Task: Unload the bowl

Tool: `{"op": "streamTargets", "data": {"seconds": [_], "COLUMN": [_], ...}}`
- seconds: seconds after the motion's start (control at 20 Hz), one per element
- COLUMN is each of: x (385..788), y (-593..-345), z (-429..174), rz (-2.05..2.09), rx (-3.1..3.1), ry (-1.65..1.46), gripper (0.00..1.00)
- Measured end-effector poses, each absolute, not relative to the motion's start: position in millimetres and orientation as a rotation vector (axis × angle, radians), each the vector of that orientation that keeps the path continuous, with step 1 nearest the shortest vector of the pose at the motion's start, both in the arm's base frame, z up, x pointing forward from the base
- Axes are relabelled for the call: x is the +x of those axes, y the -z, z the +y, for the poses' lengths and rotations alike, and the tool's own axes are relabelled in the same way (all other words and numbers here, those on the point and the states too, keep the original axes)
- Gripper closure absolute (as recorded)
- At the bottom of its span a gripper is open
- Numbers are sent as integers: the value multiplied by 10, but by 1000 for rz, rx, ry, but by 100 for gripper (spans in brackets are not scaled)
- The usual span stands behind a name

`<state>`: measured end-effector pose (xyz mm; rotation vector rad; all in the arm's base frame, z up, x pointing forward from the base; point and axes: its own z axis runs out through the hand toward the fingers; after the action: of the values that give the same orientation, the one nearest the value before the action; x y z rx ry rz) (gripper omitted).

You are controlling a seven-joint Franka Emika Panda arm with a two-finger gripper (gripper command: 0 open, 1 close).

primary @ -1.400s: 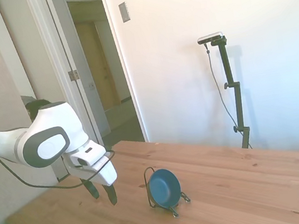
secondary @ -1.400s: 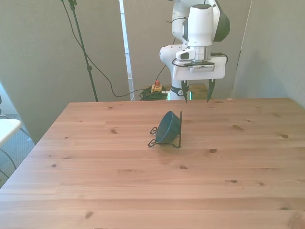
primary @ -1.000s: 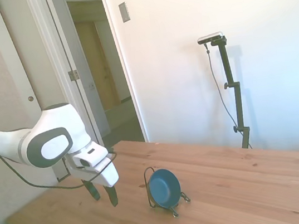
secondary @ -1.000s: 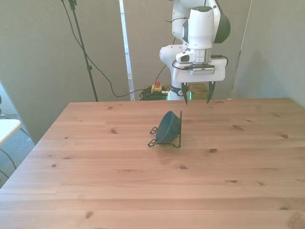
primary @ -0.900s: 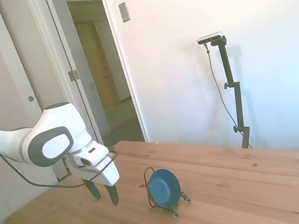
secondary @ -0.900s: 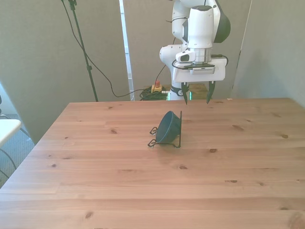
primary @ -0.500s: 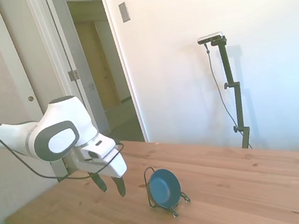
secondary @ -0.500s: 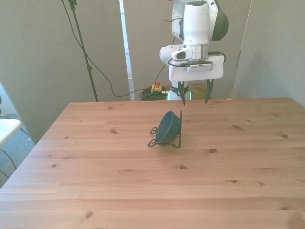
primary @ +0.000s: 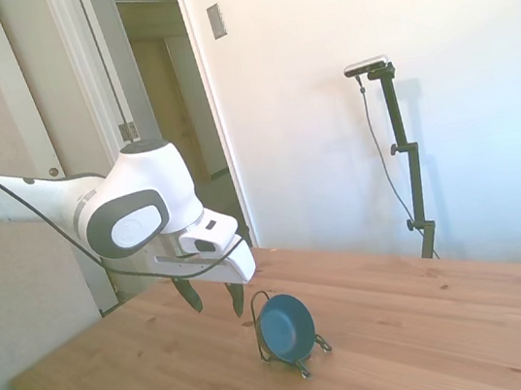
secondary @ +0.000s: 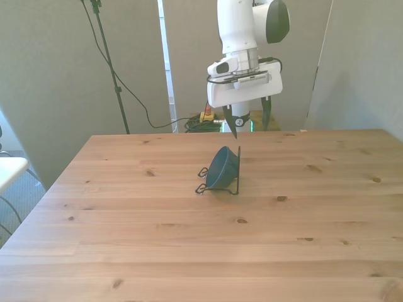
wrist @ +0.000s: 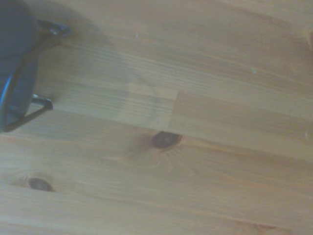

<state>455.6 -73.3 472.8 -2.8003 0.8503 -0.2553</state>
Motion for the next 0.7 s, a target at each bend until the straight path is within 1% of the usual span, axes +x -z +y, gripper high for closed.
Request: {"op": "streamTargets", "data": {"seconds": [0.35,0.5,0.7], "x": [4284,4307,4438], "y": [-4917,-4917,-4893], "z": [-1029,-1145,-1302], "rz": [835,831,832], "rx": [-2782,-2782,-2794], "ry": [316,329,336], "gripper": [0,0,0]}}
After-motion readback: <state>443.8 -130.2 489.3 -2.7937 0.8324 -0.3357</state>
